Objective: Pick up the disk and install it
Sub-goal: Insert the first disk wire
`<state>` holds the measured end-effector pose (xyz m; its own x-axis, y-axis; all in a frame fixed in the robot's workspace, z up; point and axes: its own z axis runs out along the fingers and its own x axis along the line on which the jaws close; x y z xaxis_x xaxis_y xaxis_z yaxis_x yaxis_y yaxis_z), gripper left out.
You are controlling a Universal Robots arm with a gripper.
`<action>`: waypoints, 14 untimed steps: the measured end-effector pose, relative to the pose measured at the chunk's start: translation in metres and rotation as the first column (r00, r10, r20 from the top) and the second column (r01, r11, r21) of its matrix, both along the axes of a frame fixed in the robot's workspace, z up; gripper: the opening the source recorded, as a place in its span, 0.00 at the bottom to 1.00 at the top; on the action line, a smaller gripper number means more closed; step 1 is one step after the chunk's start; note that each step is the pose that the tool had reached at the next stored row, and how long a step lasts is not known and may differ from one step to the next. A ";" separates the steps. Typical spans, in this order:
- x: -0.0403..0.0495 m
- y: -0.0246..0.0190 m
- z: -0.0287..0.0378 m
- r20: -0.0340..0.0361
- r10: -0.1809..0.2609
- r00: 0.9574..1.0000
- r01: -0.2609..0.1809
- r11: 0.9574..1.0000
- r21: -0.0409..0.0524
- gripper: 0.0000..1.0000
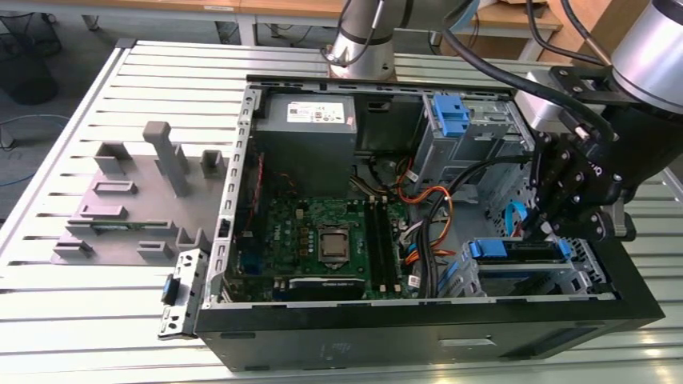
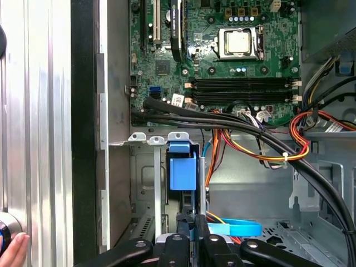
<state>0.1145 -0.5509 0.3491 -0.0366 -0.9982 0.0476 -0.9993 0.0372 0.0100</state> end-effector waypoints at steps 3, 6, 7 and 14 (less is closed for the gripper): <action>0.0011 0.0000 -0.0017 0.000 0.000 1.000 0.000 1.000 0.000 0.16; 0.0013 0.0001 -0.0031 0.000 0.000 1.000 0.000 1.000 0.000 0.16; 0.0013 0.0000 -0.0033 0.000 0.000 1.000 0.000 1.000 0.000 0.16; 0.0036 0.0001 -0.0057 0.000 0.000 1.000 0.000 1.000 0.000 0.16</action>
<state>0.1182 -0.5508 0.3435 -0.0367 -0.9982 0.0474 -0.9993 0.0372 0.0100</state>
